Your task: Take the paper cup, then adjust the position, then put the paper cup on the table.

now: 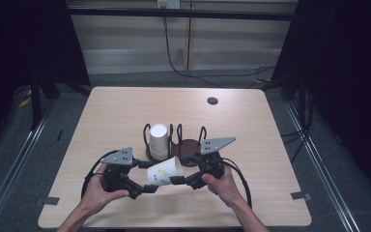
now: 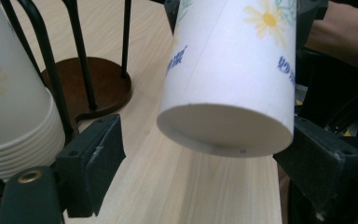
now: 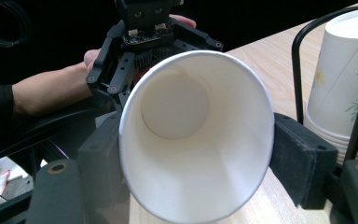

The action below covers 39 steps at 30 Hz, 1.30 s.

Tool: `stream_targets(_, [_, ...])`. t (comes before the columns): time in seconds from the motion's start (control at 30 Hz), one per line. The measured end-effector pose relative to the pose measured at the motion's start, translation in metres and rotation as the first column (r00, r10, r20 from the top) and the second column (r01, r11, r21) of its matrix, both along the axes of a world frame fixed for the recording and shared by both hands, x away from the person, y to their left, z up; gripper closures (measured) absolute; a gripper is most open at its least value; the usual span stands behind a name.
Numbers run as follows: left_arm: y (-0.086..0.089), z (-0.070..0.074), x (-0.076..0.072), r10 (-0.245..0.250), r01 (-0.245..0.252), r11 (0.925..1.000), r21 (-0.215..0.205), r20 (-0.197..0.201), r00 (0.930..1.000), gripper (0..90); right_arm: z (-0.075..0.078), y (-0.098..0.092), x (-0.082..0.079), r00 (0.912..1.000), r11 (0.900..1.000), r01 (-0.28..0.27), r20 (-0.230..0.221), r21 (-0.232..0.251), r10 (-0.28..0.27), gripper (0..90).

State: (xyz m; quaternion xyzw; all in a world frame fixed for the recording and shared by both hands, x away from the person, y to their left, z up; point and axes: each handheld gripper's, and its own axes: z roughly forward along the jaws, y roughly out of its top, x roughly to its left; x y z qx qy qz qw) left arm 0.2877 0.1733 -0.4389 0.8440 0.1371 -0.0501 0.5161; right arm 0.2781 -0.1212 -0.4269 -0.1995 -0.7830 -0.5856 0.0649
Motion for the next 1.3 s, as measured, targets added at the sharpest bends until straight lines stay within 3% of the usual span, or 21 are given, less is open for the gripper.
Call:
stream_targets(0.17, [0.004, 0.000, 0.001, 0.001, -0.001, 1.0000, -0.006, 0.012, 0.9999, 15.9, 0.000, -0.002, 0.000, 0.9997, 0.999, 0.026, 0.001, -0.018, -0.026, 25.9])
stream_targets(0.37, [0.006, -0.001, 0.002, 0.032, -0.033, 0.9991, 0.027, 0.016, 0.9994, 15.7, 0.001, -0.005, 0.000, 0.9993, 0.999, 0.037, 0.004, -0.023, -0.037, 26.0])
stream_targets(0.5, [0.005, -0.001, 0.001, 0.051, -0.052, 0.9958, 0.075, 0.019, 0.9985, 15.9, 0.001, -0.008, -0.001, 0.9986, 0.998, 0.052, 0.005, -0.032, -0.052, 26.0])
stream_targets(0.63, [0.006, -0.002, 0.004, 0.064, -0.065, 0.9952, 0.074, 0.009, 0.9979, 15.9, 0.002, -0.012, 0.000, 0.9978, 0.997, 0.066, 0.006, -0.035, -0.066, 26.1])
stream_targets(0.73, [0.011, 0.000, 0.006, 0.062, -0.063, 0.9917, 0.112, 0.013, 0.9980, 16.1, 0.003, -0.015, -0.001, 0.9970, 0.996, 0.078, 0.005, -0.045, -0.077, 26.1])
stream_targets(1.03, [0.023, 0.000, 0.009, 0.098, -0.099, 0.9912, 0.088, 0.007, 0.9951, 16.0, 0.005, -0.033, -0.006, 0.9924, 0.988, 0.123, 0.007, -0.096, -0.123, 26.3])
stream_targets(1.13, [0.024, -0.002, 0.010, 0.127, -0.128, 0.9851, 0.114, 0.022, 0.9917, 15.9, 0.003, -0.040, -0.006, 0.9916, 0.985, 0.129, 0.007, -0.111, -0.129, 26.3])
stream_targets(1.3, [0.026, -0.005, 0.011, 0.122, -0.123, 0.9851, 0.120, 0.021, 0.9924, 16.0, 0.003, -0.055, -0.007, 0.9870, 0.979, 0.159, 0.002, -0.127, -0.160, 26.3])
